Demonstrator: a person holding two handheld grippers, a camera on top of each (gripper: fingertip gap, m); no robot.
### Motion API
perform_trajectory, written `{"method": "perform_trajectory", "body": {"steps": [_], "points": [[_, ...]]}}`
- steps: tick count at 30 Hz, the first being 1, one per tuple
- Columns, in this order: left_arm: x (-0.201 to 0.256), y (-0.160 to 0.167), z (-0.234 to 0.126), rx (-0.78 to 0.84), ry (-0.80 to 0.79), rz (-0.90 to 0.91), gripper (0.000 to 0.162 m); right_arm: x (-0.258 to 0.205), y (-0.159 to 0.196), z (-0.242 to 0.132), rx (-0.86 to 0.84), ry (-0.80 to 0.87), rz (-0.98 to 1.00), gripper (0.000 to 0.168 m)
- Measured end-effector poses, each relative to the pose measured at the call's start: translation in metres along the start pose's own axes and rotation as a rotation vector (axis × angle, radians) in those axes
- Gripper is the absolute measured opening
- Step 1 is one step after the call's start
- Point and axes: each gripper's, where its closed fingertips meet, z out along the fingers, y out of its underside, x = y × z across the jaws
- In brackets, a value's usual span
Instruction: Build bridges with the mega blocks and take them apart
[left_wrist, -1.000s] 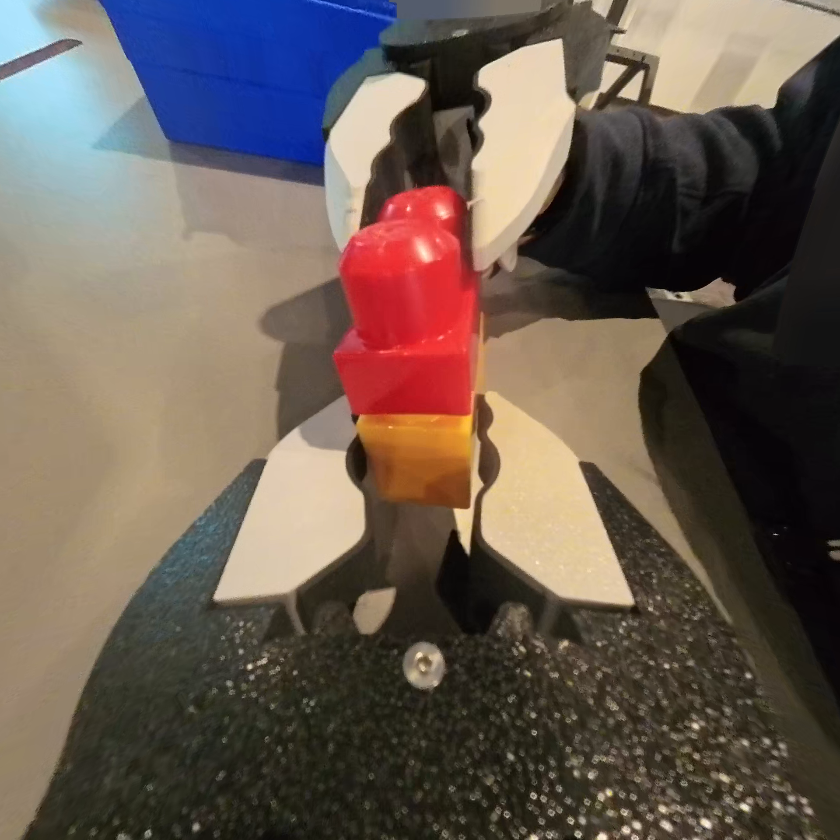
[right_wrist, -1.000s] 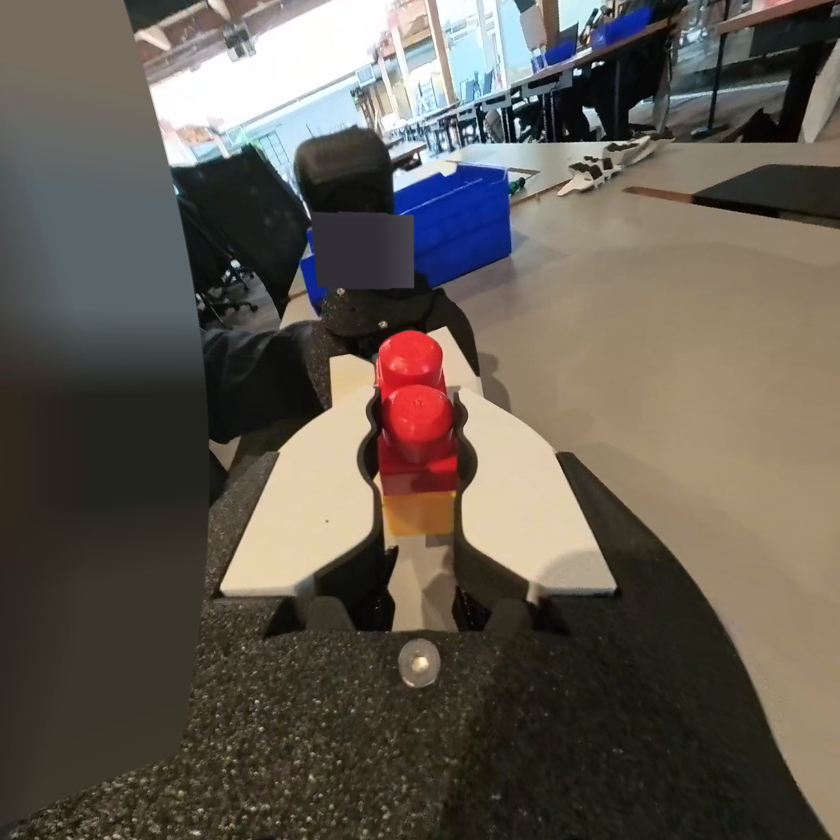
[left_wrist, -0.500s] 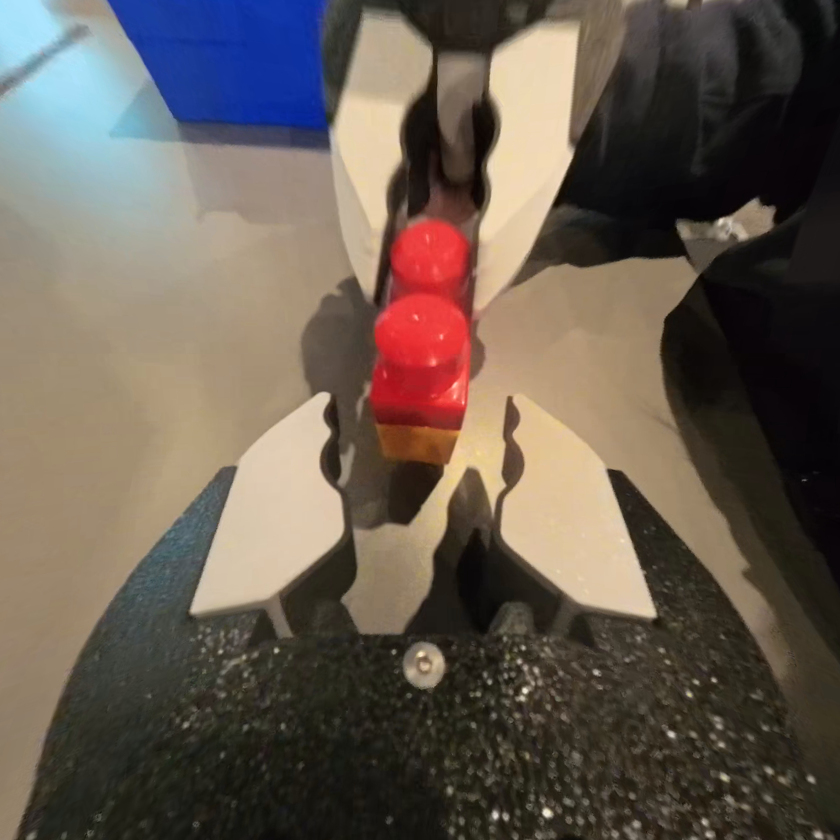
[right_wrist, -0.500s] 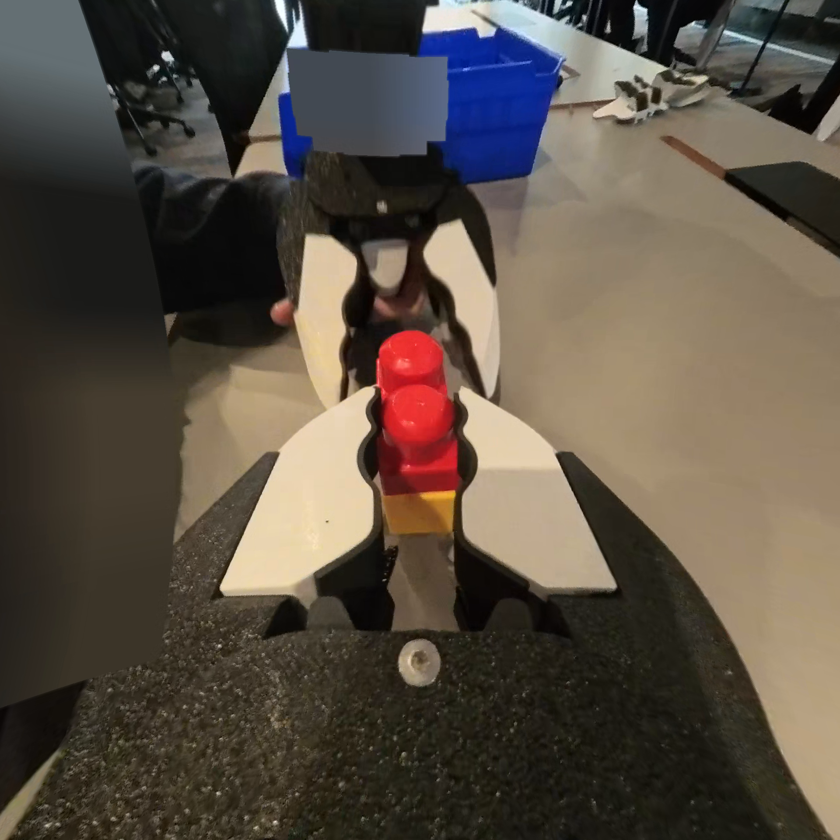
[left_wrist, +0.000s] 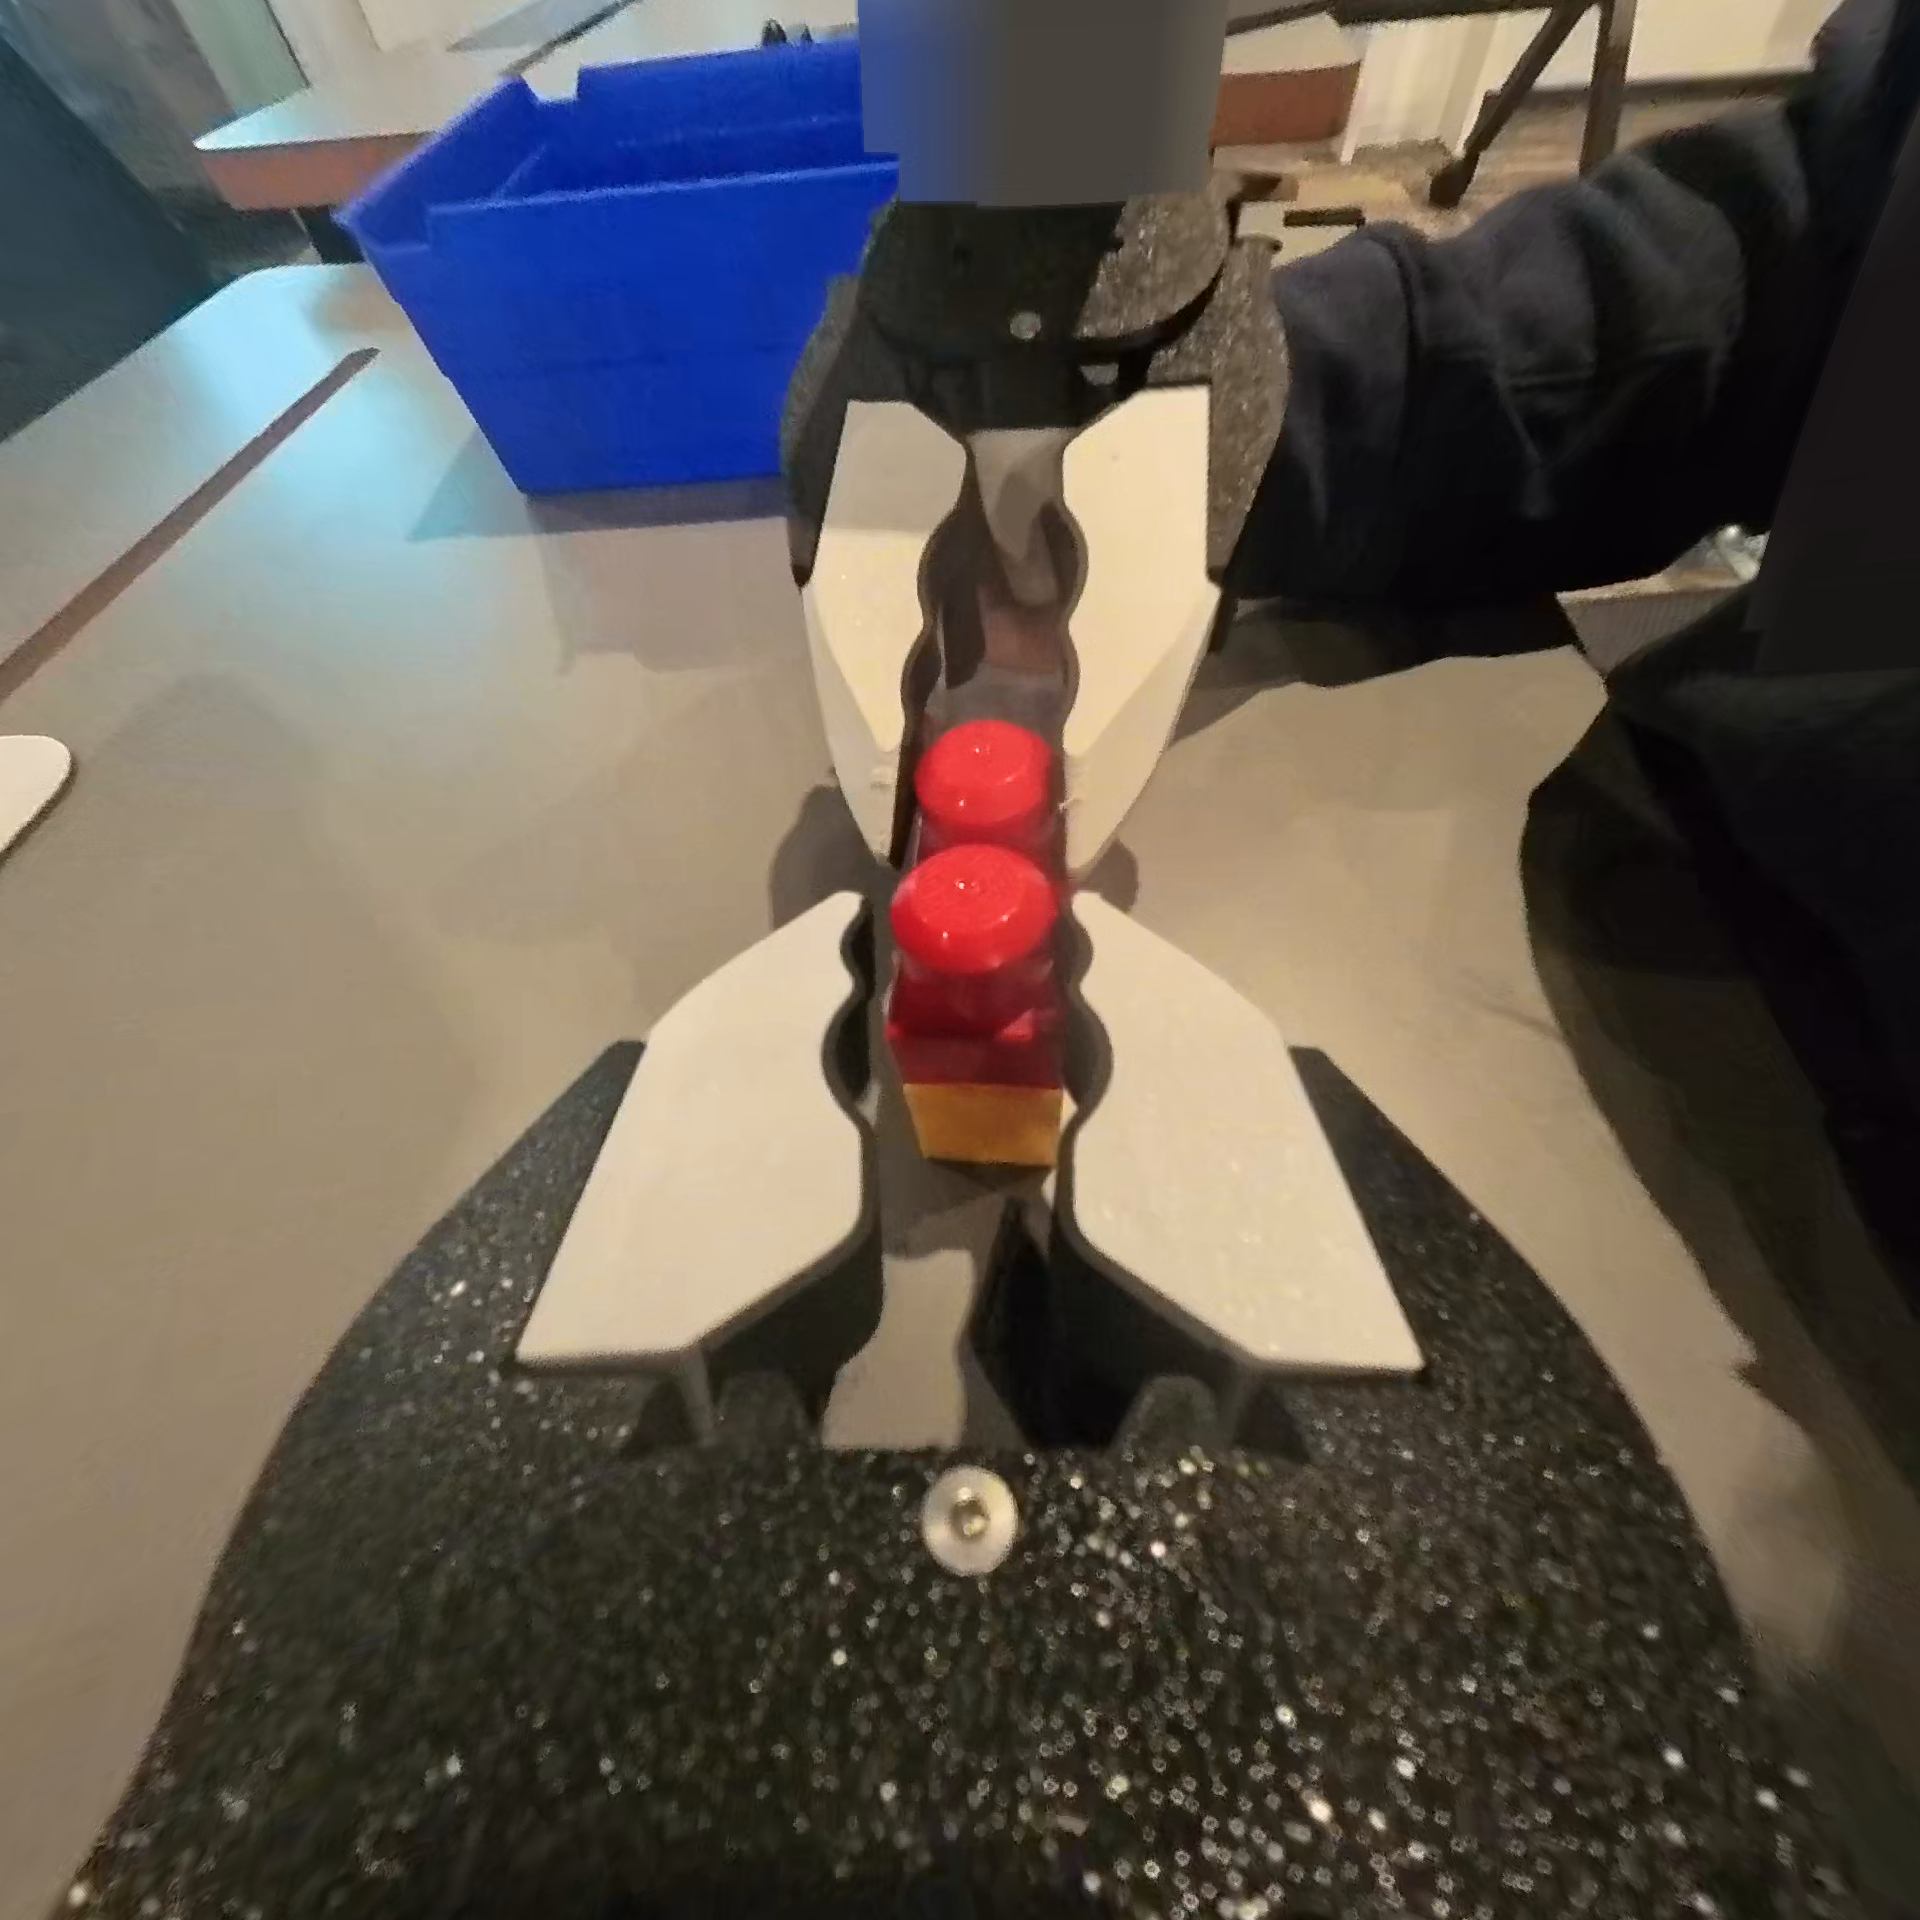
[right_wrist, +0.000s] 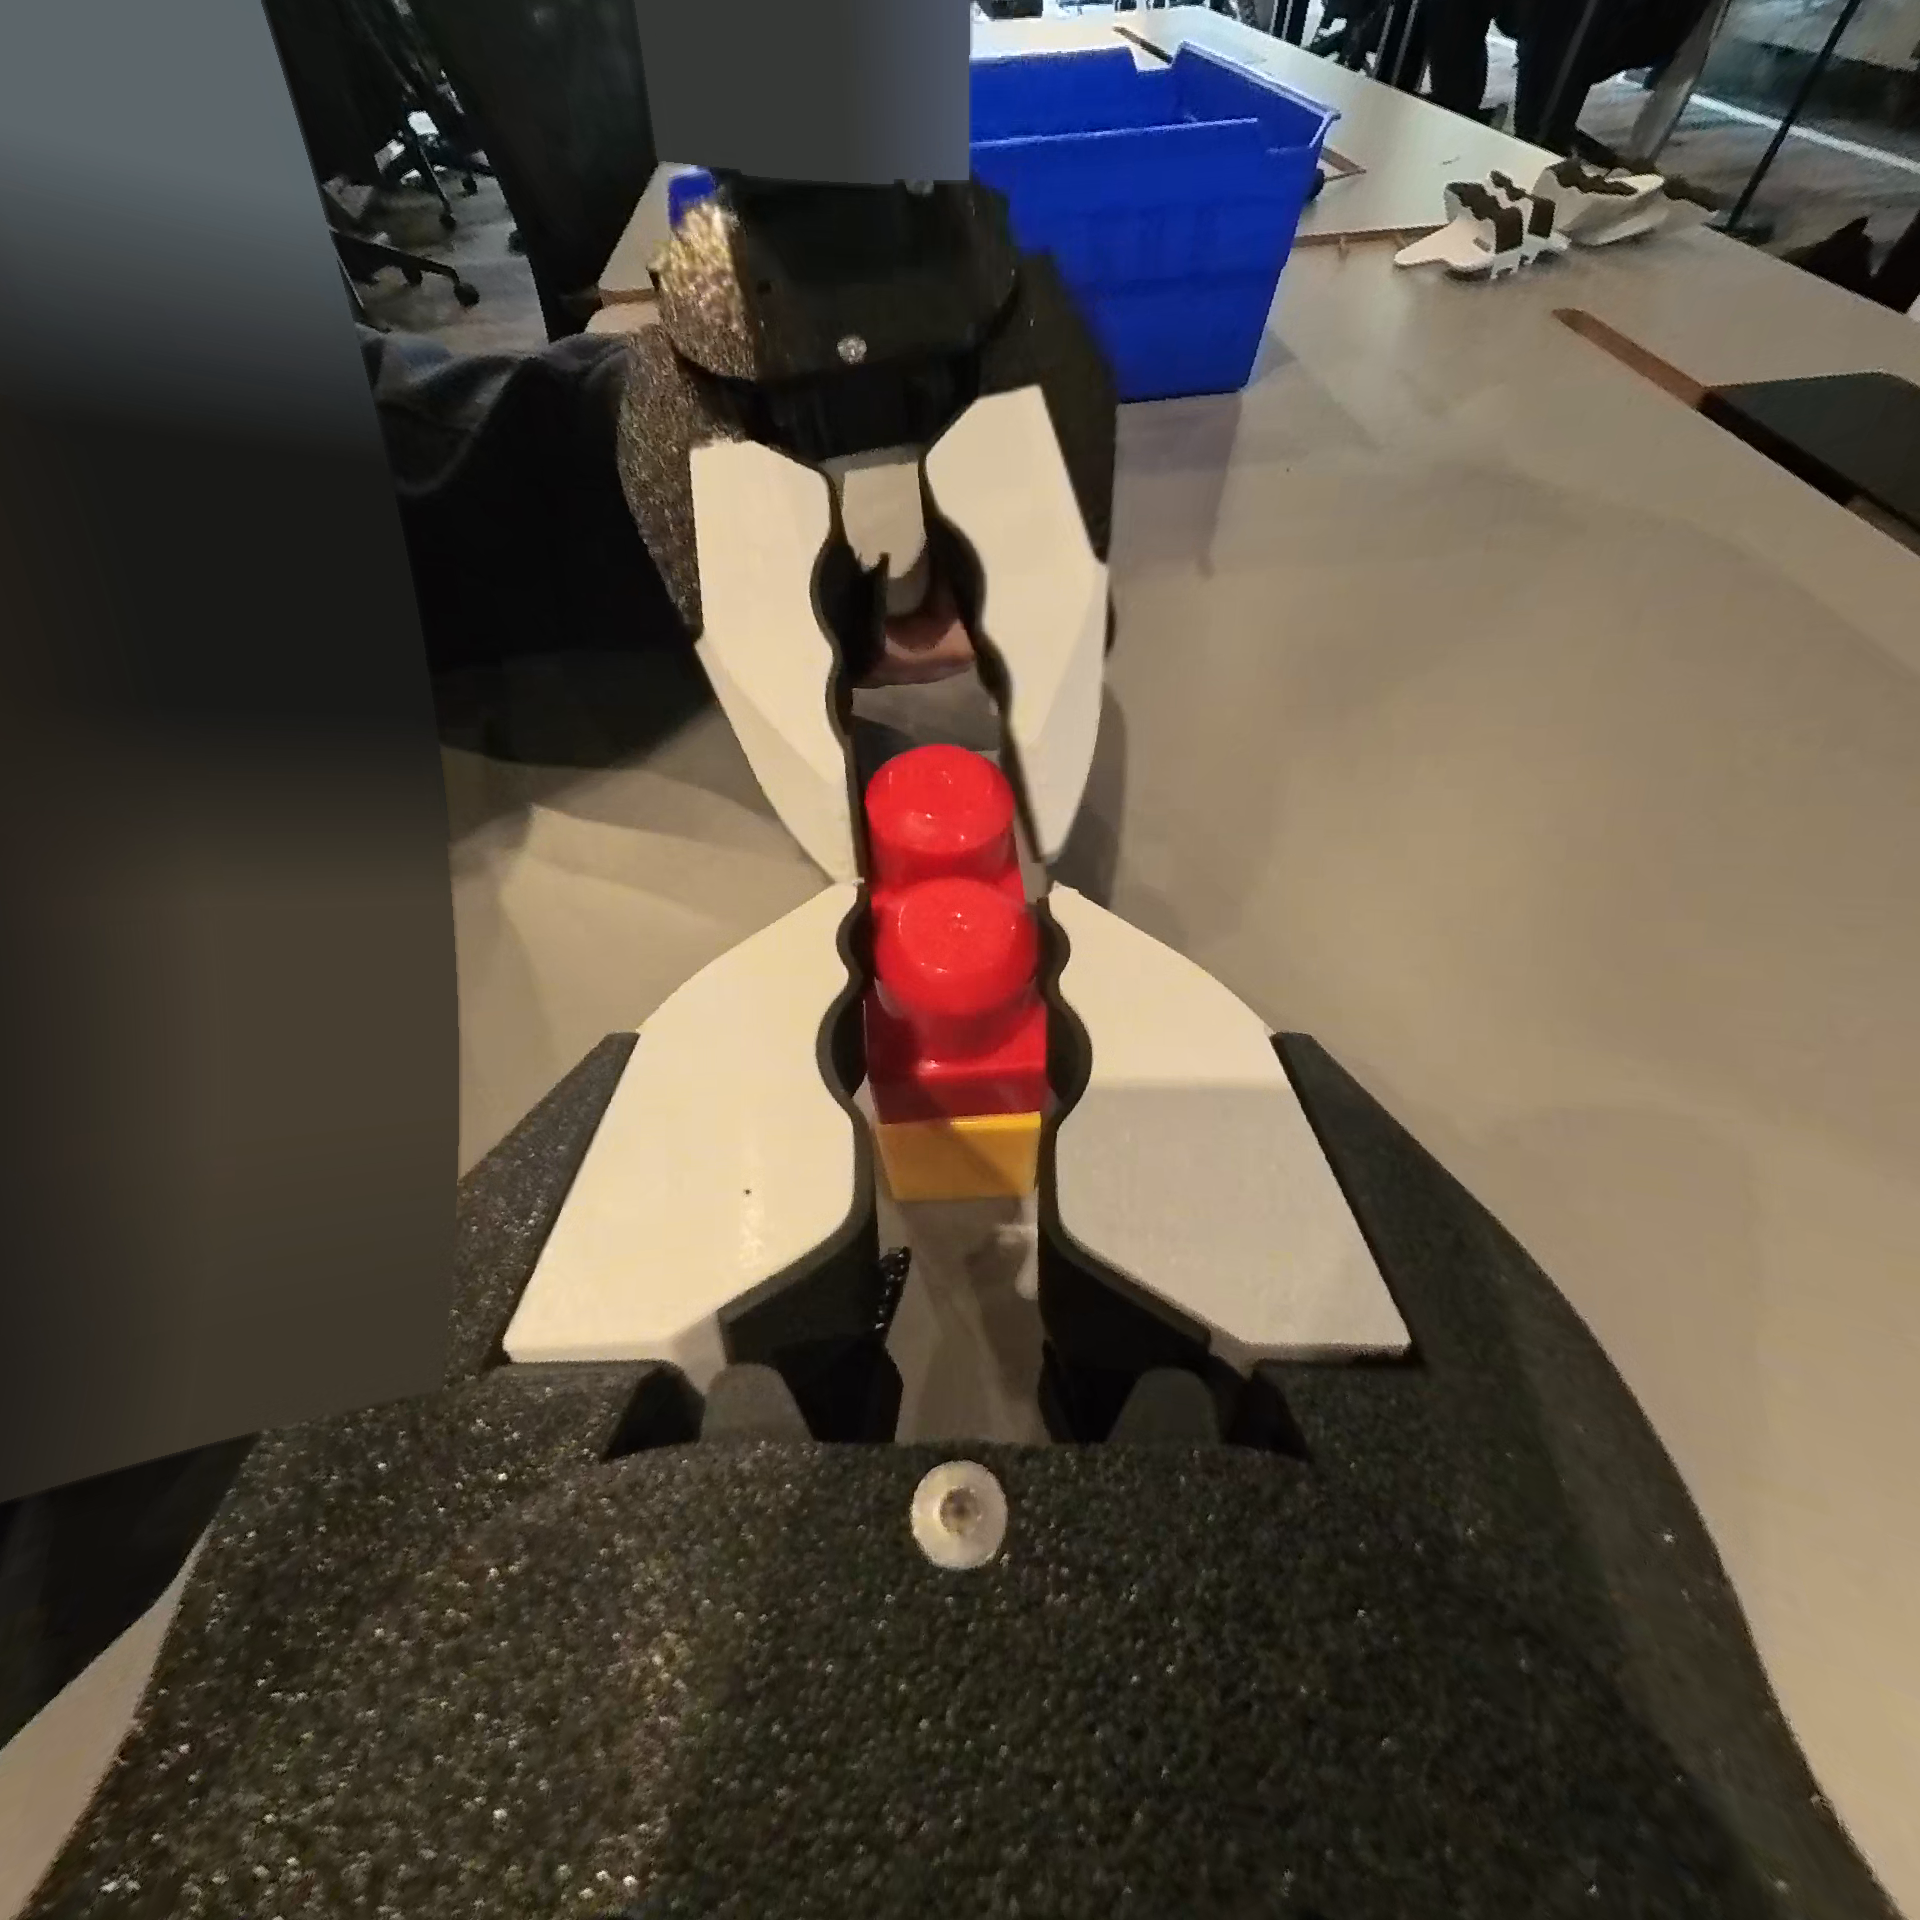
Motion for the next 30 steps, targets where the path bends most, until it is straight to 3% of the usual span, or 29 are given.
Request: {"method": "perform_trajectory", "body": {"steps": [22,25,27,30], "points": [[0.001,0.003,0.002,0.069,0.064,-0.058,0.028,-0.001,0.002,0.000,0.000,0.038,-0.006,0.030],[-0.005,0.006,-0.005,0.046,0.036,-0.099,0.047,0.000,-0.001,-0.005,0.024,0.037,0.048,0.057],[-0.007,0.012,-0.011,0.021,0.026,-0.094,0.057,0.006,0.011,-0.010,-0.035,0.084,0.033,0.057],[-0.005,0.027,-0.011,-0.047,0.026,-0.070,0.060,0.003,0.022,-0.010,-0.079,0.076,0.039,0.053]]}}
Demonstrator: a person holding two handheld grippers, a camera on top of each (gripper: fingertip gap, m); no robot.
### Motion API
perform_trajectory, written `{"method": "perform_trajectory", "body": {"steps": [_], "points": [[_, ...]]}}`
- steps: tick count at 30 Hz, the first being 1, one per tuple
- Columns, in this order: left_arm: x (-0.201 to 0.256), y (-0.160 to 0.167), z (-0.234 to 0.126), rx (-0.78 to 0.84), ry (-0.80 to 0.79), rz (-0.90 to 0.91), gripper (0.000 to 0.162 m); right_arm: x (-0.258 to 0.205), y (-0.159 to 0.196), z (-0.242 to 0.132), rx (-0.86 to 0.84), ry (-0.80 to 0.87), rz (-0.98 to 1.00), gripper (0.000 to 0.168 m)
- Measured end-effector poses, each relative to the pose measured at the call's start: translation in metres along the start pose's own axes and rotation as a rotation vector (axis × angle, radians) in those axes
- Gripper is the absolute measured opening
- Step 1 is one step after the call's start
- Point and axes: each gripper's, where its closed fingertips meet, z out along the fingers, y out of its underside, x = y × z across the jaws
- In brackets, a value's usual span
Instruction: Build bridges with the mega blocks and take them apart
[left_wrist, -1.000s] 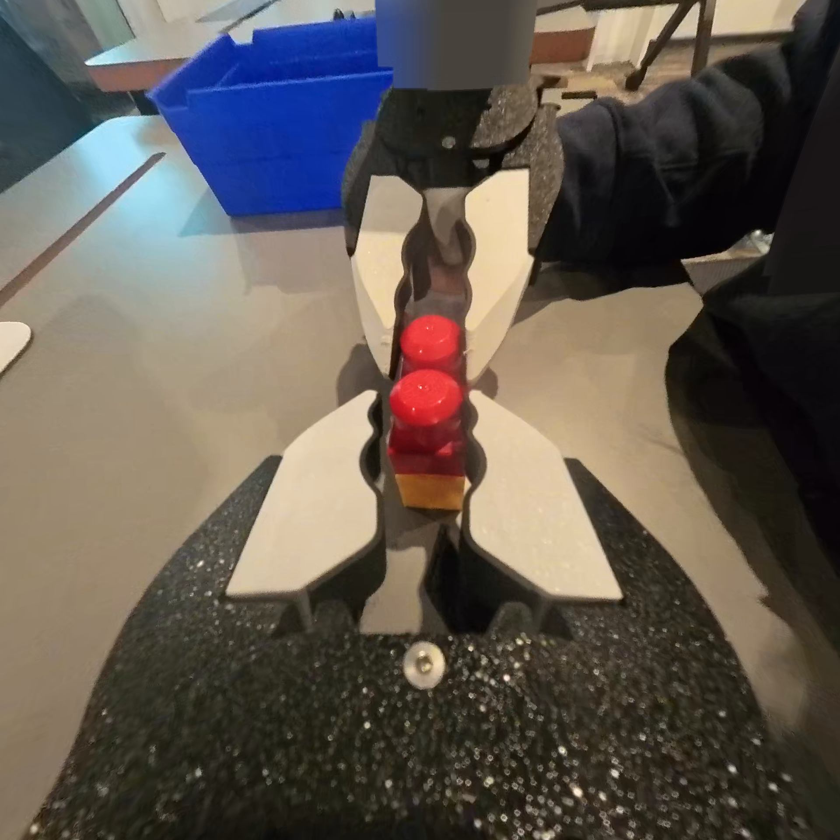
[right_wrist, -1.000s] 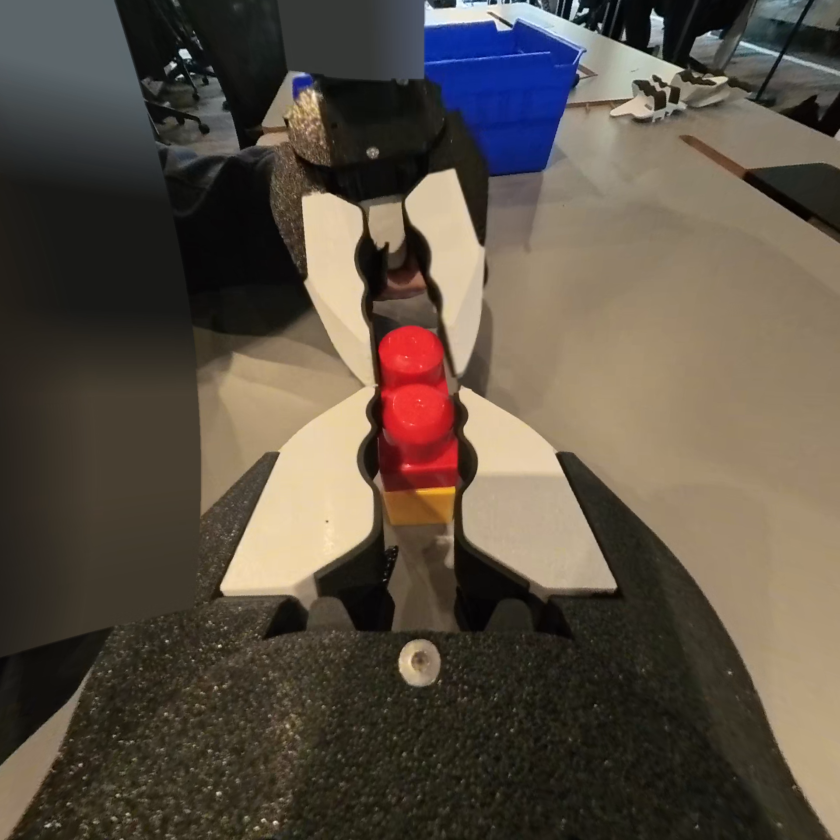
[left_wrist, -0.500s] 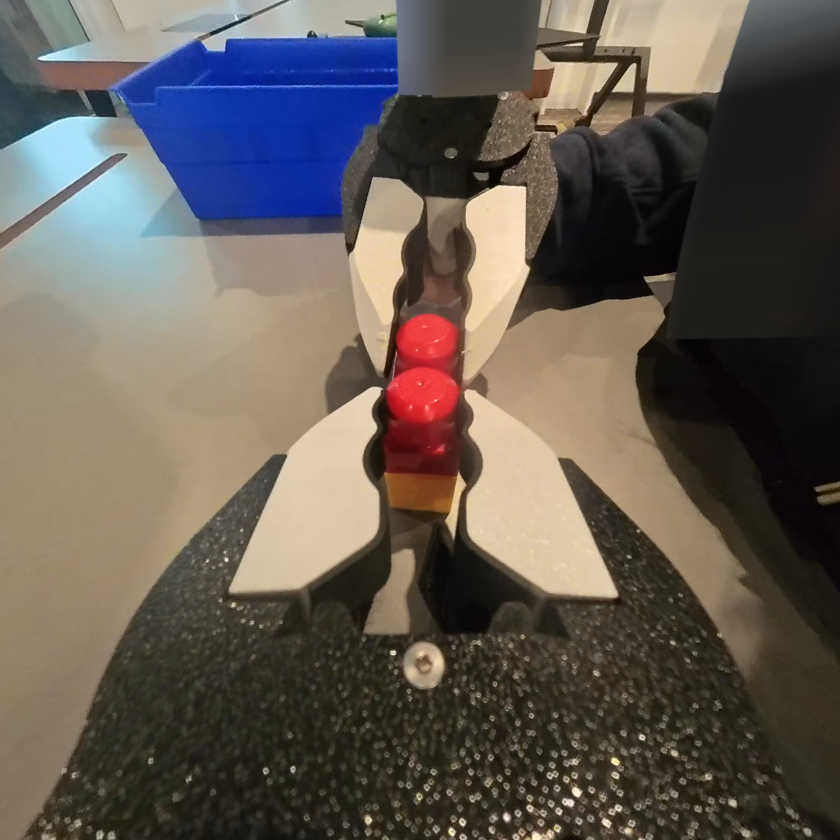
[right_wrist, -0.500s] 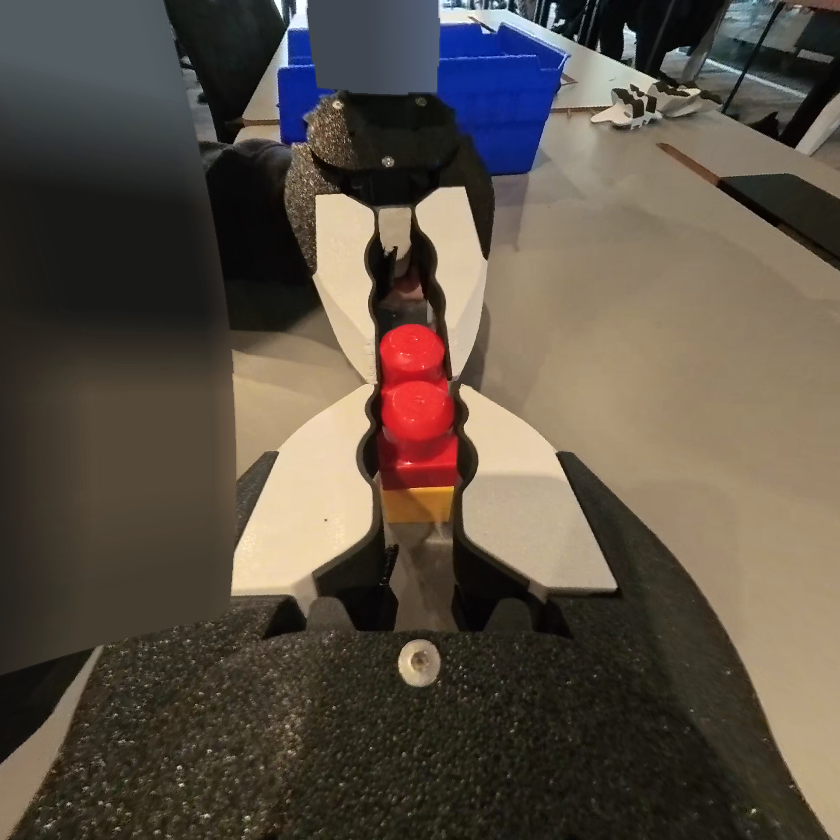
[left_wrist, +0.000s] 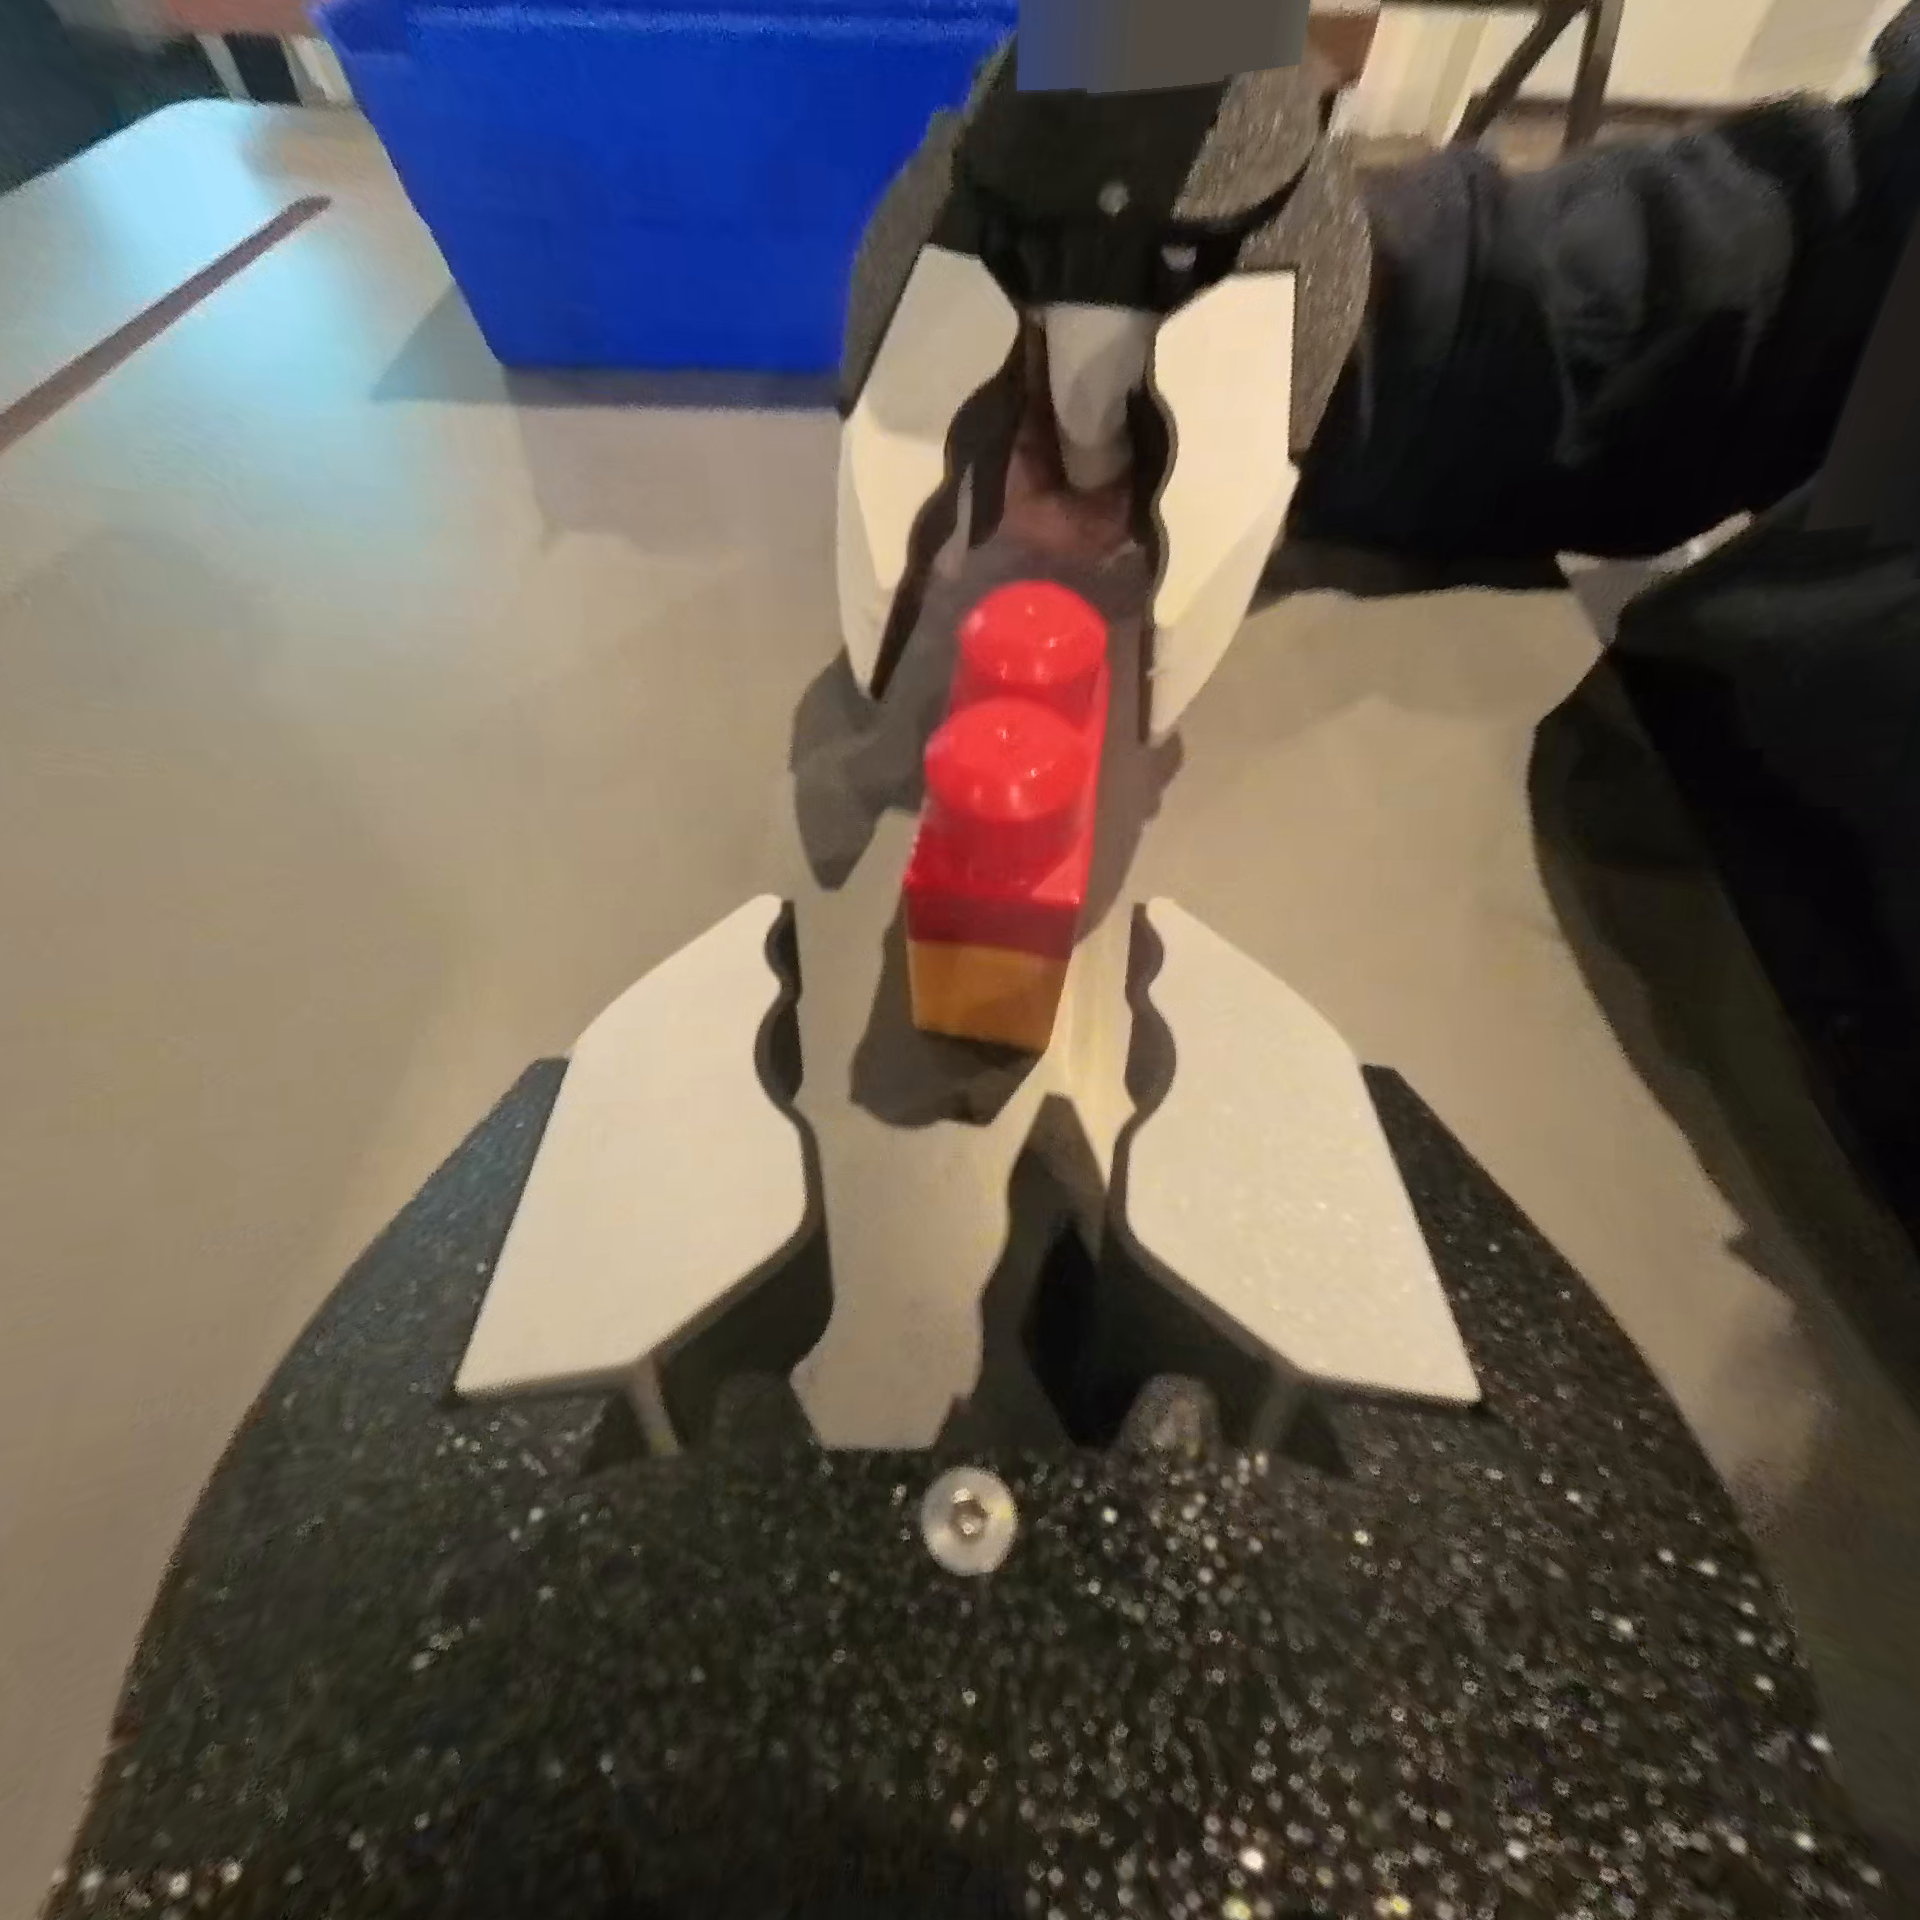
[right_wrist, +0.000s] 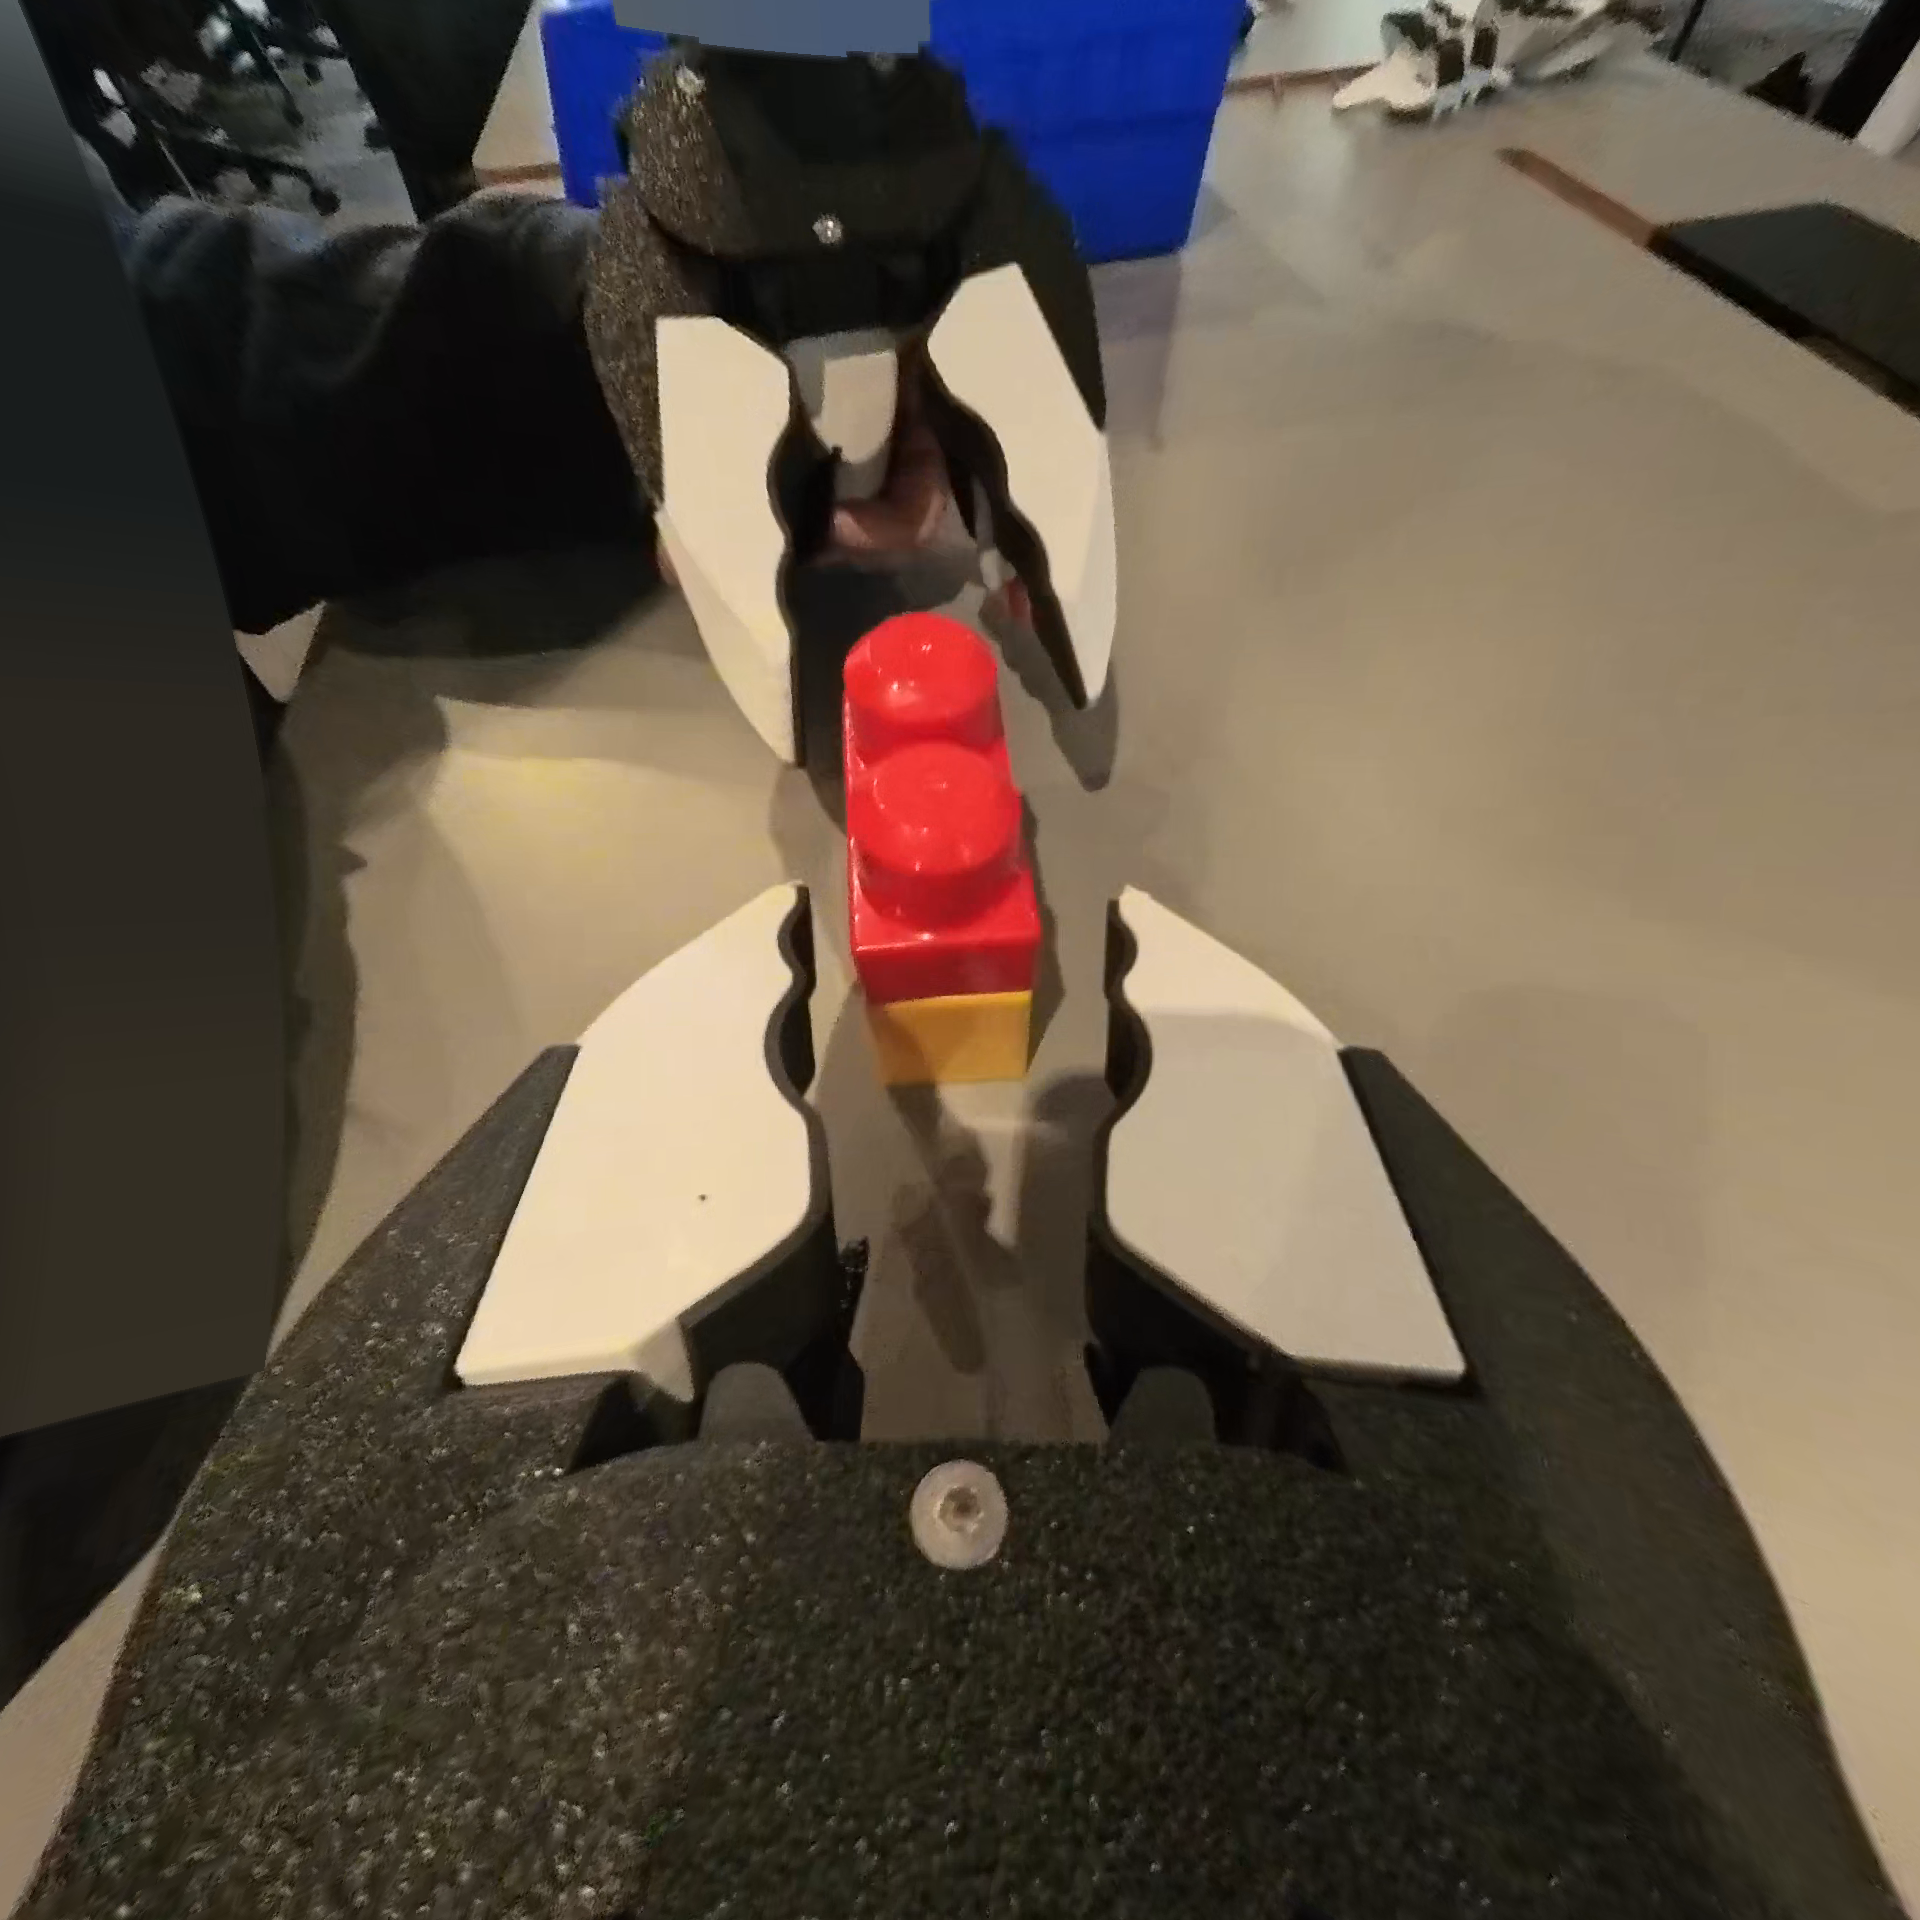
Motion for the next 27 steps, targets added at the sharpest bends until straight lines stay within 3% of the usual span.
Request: {"method": "perform_trajectory", "body": {"steps": [6,8,10,21,24,26,27], "points": [[0.003,0.017,0.019,-0.114,0.001,0.063,0.056,-0.002,0.029,0.009,-0.153,0.008,-0.029,0.047],[0.004,0.016,0.022,-0.117,0.000,0.081,0.048,-0.001,0.032,0.012,-0.170,0.015,-0.030,0.037],[0.003,0.017,0.024,-0.131,-0.011,0.091,0.037,0.001,0.030,0.012,-0.157,0.017,-0.047,0.036],[0.003,0.018,0.025,-0.160,-0.059,0.060,0.036,0.002,0.033,0.011,-0.173,-0.020,-0.040,0.036],[0.004,0.017,0.026,-0.156,-0.054,0.055,0.036,0.000,0.033,0.008,-0.199,-0.030,-0.050,0.039],[0.005,0.017,0.027,-0.154,-0.050,0.055,0.036,0.000,0.013,0.004,-0.091,-0.027,-0.052,0.058],[0.005,0.017,0.027,-0.151,-0.048,0.056,0.036,-0.001,0.001,0.001,-0.019,-0.041,-0.040,0.058]]}}
